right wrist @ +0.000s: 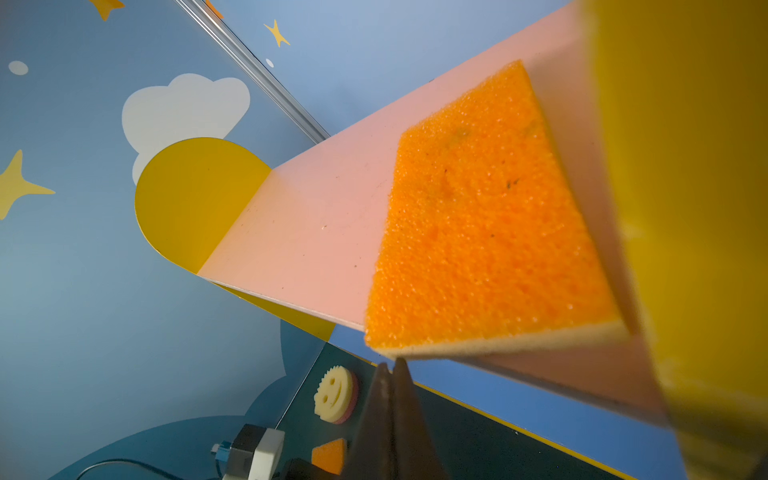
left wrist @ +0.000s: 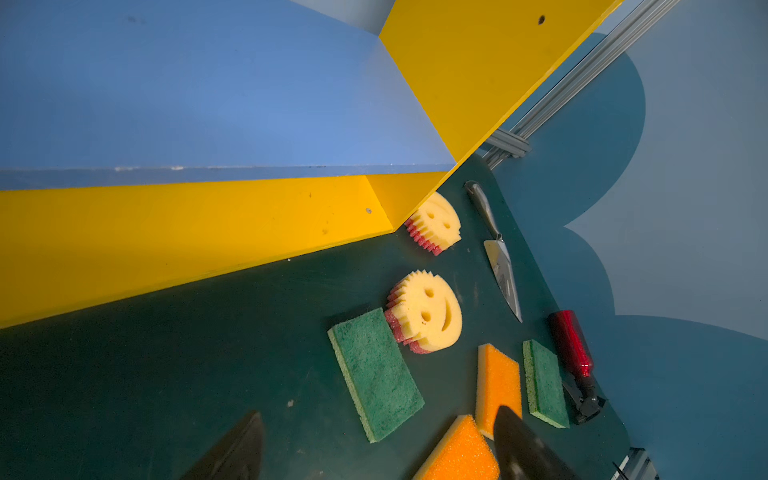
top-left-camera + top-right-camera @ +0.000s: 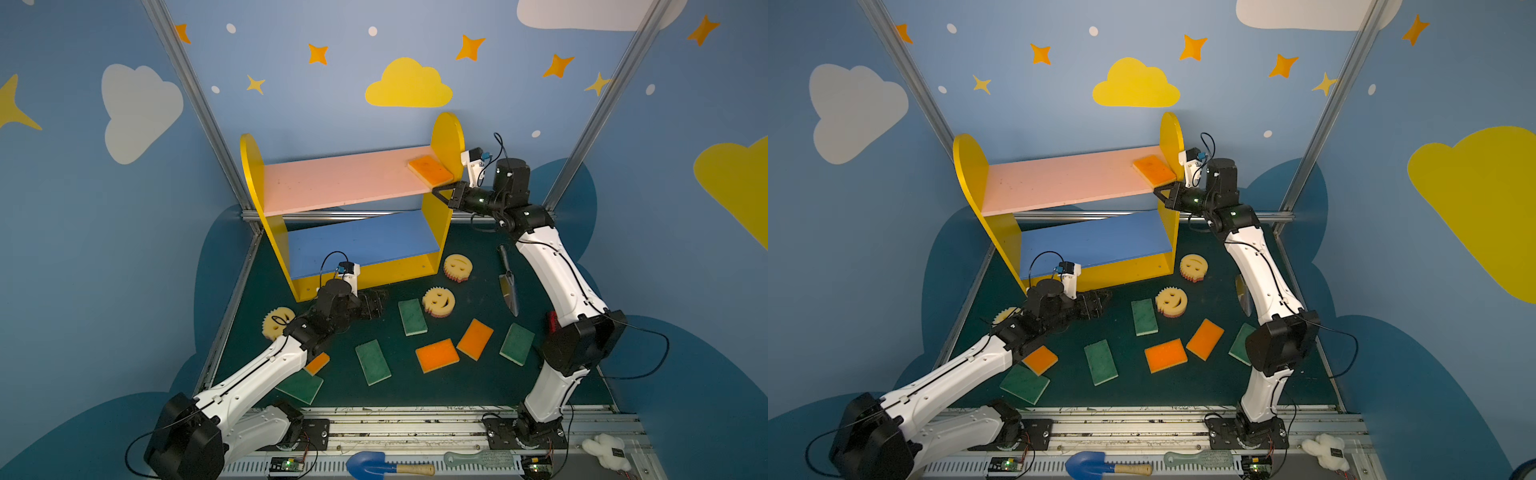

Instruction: Place and organize the cleaning sponges onto the shelf

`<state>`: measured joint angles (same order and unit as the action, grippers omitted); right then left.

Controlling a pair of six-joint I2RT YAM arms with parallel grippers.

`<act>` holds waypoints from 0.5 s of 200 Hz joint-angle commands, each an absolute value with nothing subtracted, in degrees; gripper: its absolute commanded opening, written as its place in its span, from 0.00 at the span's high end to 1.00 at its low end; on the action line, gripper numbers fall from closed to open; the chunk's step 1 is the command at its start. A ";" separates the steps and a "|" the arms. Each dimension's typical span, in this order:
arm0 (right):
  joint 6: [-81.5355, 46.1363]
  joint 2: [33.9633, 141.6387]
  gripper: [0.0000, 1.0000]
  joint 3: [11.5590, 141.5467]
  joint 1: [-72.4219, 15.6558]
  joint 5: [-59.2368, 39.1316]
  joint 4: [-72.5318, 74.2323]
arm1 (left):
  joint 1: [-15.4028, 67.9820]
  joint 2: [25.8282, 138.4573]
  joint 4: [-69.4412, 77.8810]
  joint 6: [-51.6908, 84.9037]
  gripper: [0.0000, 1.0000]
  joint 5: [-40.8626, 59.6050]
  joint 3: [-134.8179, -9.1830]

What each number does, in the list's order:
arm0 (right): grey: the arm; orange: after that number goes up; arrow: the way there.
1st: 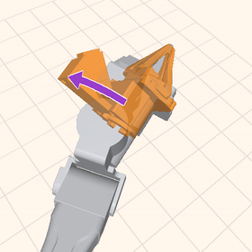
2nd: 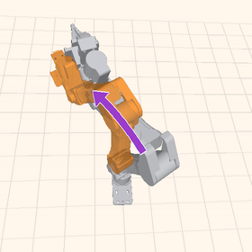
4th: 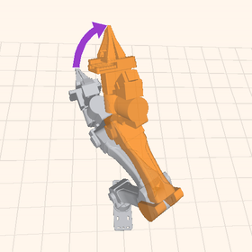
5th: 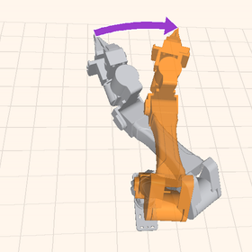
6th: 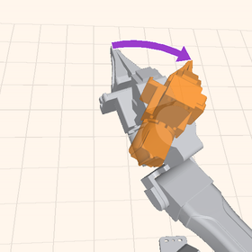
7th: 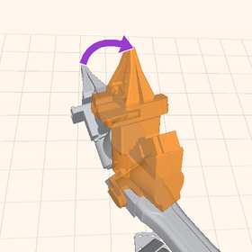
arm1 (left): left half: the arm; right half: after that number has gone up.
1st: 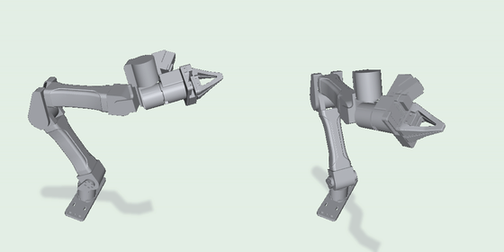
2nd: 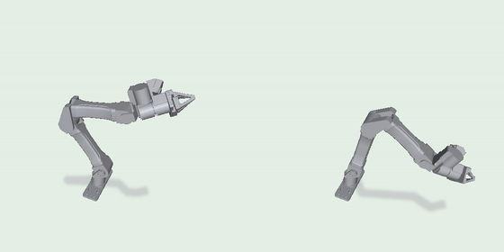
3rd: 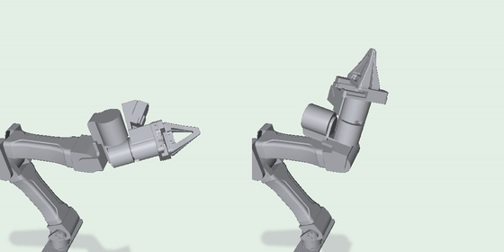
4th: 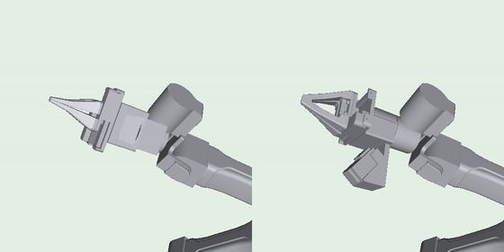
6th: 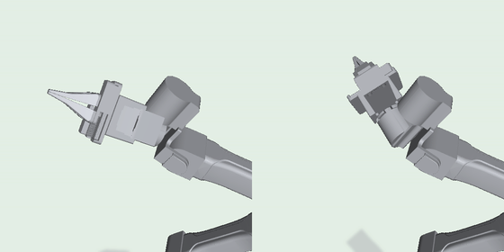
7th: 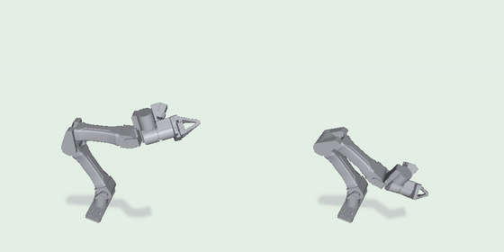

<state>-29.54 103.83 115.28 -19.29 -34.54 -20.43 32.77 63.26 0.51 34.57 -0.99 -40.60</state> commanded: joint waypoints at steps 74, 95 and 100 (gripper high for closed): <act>-29.93 94.07 0.60 104.46 -19.68 -36.23 -15.62 | 36.76 67.10 -2.89 35.05 0.46 3.60 -41.07; -32.66 87.49 0.52 91.53 -19.69 -36.76 -8.55 | 41.01 70.30 -0.49 36.90 0.47 2.40 -40.00; -32.82 86.12 0.51 88.97 -19.69 -36.61 -7.65 | 42.21 71.33 -0.09 37.31 0.47 1.66 -39.92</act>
